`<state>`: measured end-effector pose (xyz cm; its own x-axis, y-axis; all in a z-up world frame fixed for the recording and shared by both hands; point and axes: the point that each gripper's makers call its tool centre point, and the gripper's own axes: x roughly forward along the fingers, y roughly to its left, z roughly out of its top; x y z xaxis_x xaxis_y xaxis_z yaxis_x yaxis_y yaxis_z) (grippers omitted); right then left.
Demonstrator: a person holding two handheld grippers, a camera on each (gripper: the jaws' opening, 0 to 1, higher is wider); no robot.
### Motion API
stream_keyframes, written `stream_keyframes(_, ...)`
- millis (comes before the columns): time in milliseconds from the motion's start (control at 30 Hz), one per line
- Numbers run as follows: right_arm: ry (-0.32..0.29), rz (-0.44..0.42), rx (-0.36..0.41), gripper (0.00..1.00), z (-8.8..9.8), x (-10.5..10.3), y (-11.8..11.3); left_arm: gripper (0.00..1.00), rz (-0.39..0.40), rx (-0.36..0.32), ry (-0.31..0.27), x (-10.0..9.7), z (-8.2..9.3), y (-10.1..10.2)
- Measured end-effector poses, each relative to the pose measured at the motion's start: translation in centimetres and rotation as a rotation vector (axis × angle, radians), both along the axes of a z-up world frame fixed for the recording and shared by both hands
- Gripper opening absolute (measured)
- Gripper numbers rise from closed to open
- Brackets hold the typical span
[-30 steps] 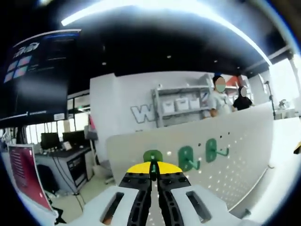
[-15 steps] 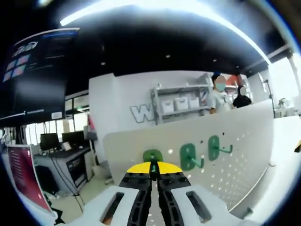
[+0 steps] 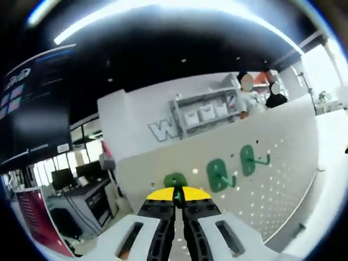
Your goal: Insert the hook assembly into the mounting plate slot until the hook locks in place.
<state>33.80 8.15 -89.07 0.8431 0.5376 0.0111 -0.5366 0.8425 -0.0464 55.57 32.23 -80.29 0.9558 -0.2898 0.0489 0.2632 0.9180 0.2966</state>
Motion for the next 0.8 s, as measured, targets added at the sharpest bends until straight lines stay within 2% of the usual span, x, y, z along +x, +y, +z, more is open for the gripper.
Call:
stream_keyframes(300,0.011,0.008,-0.002,0.42,-0.3,0.1,0.3,0.03,-0.013,-0.010,-0.011,-0.2,0.0,0.0)
stream_keyframes(500,0.013,0.004,0.001,0.42,-0.3,0.1,0.1,0.04,-0.006,-0.055,0.011,-0.1,-0.5,0.2)
stream_keyframes(633,0.013,0.004,0.000,0.42,-0.3,0.1,0.2,0.11,0.006,-0.086,0.036,-0.2,-1.1,0.5)
stream_keyframes(800,0.015,0.007,-0.004,0.42,-0.4,0.1,0.3,0.12,0.008,-0.108,0.036,-0.8,-1.4,0.9)
